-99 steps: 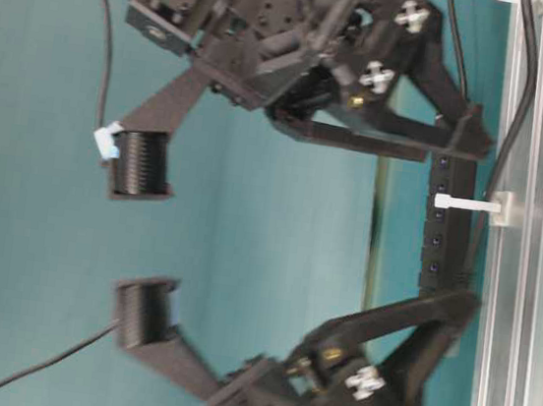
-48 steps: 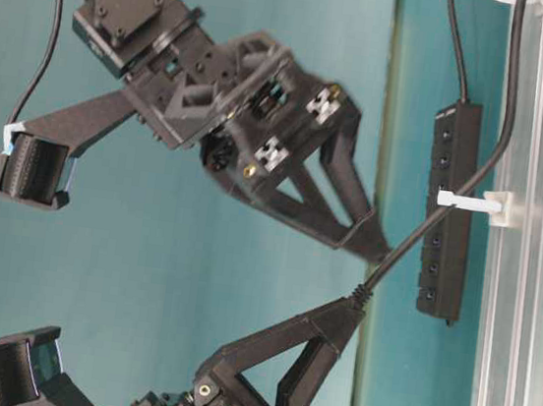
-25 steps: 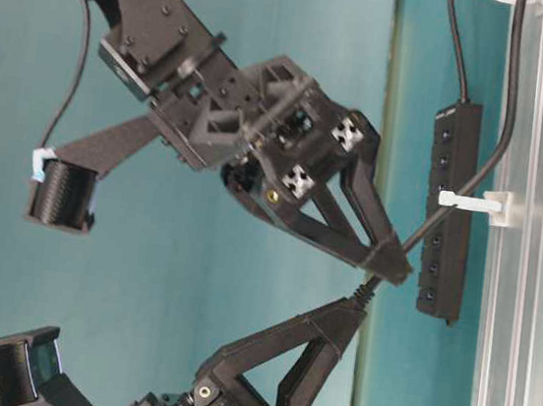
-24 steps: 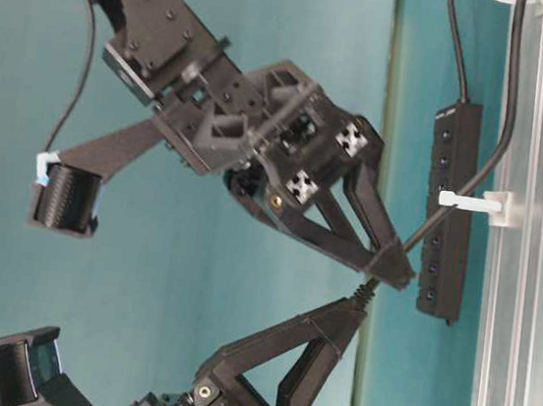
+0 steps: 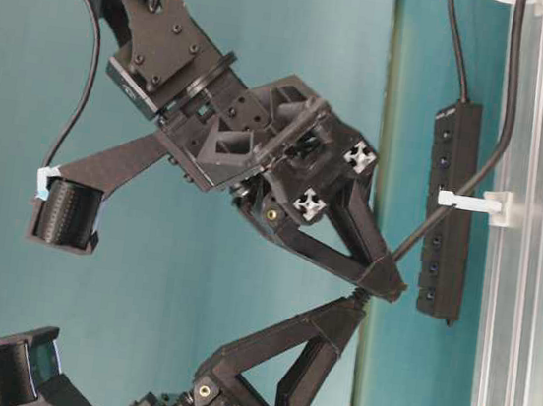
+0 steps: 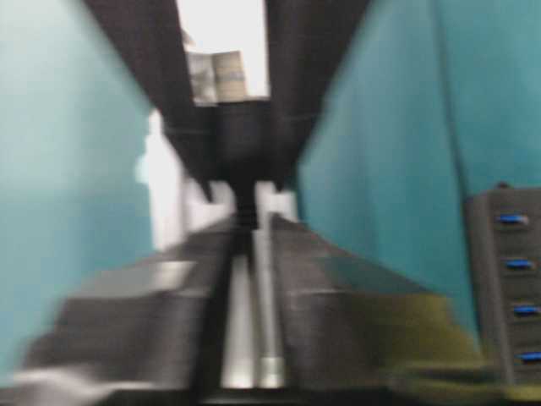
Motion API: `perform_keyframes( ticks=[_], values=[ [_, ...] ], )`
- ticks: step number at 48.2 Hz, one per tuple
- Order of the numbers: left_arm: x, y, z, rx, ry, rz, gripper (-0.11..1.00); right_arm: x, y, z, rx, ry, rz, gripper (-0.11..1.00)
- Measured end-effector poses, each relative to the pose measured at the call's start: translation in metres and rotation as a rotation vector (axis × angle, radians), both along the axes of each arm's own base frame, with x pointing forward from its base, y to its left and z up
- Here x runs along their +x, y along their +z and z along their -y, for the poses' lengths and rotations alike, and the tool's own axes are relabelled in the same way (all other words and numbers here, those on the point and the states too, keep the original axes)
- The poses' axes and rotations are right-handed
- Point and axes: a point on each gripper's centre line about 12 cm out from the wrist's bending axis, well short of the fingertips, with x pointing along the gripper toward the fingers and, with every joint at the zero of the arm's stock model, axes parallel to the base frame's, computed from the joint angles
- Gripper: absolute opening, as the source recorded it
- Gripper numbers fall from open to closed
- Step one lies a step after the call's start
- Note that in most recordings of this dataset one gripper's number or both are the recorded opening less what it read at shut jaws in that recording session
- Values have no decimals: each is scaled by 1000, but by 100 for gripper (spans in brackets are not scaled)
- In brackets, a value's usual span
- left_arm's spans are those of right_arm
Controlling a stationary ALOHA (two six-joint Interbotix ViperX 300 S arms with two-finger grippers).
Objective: Pass the USB cable through three rings with both arms.
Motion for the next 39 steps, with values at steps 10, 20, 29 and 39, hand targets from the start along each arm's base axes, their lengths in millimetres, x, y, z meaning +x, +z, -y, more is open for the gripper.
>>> perform_keyframes(
  ticks=[10, 20, 29, 39],
  values=[
    [0, 0, 0, 1, -1, 1, 22, 0, 0, -3, 0, 7, -6, -9],
    [0, 0, 1, -9, 4, 1, 22, 0, -1, -5, -2, 8, -23, -9],
    [0, 1, 1, -10, 4, 5, 24, 3, 1, -5, -5, 4, -42, -9],
    [-6, 18, 7, -9, -10, 56, 82, 8, 0, -7, -12, -1, -99, -9]
  ],
)
